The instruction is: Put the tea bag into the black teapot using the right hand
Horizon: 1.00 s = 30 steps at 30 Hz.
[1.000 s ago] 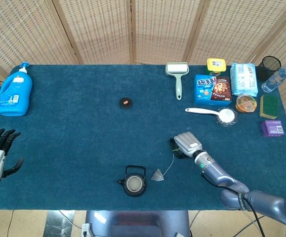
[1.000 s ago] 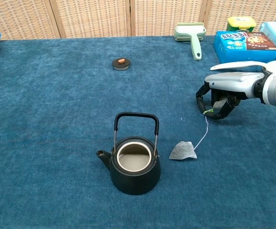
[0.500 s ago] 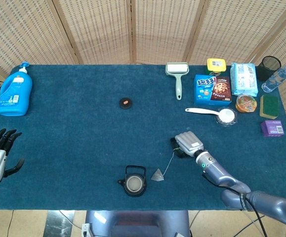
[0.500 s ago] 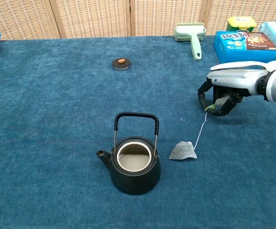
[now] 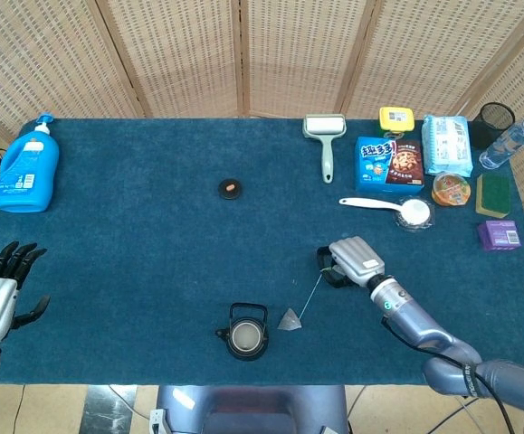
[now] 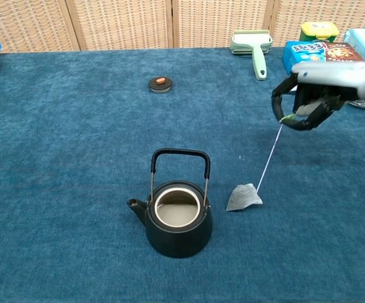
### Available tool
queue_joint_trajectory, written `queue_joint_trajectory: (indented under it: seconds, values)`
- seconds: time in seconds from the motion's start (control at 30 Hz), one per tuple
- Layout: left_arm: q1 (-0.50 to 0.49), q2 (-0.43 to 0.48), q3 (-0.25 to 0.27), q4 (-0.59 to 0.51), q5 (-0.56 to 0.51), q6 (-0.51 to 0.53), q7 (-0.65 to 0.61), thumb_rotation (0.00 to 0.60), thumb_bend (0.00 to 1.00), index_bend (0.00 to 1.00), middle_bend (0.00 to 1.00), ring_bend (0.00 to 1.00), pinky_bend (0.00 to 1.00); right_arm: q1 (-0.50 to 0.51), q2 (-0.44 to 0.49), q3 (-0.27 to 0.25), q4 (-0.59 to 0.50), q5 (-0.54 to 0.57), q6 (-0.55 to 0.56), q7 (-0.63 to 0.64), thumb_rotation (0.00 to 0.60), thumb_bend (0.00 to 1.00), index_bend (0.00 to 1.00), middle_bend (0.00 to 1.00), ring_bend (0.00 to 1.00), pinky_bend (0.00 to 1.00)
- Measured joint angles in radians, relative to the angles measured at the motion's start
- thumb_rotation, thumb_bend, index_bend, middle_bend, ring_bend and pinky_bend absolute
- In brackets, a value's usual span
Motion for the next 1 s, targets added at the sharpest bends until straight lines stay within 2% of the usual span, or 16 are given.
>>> queue_joint_trajectory:
  seconds: [0.33, 0.83, 1.0]
  values:
    - [0.015, -0.006, 0.018, -0.001, 0.01, 0.009, -0.004, 0.6, 0.35, 0.14, 0.12, 0.0, 0.14, -0.053, 0.133, 0.009, -0.126, -0.065, 0.051, 0.18, 0.6, 0.57, 0.6, 1.0, 1.0, 1.0]
    - [0.039, 0.0, 0.027, 0.001, 0.014, 0.031, -0.014, 0.6, 0.35, 0.14, 0.12, 0.0, 0.14, -0.091, 0.287, 0.013, -0.237, -0.221, 0.131, 0.496, 0.6, 0.56, 0.61, 1.0, 1.0, 1.0]
    - [0.041, -0.002, 0.026, 0.012, 0.011, 0.03, -0.024, 0.6, 0.35, 0.14, 0.12, 0.0, 0.14, -0.086, 0.323, 0.015, -0.262, -0.267, 0.147, 0.563, 0.6, 0.56, 0.61, 1.0, 1.0, 1.0]
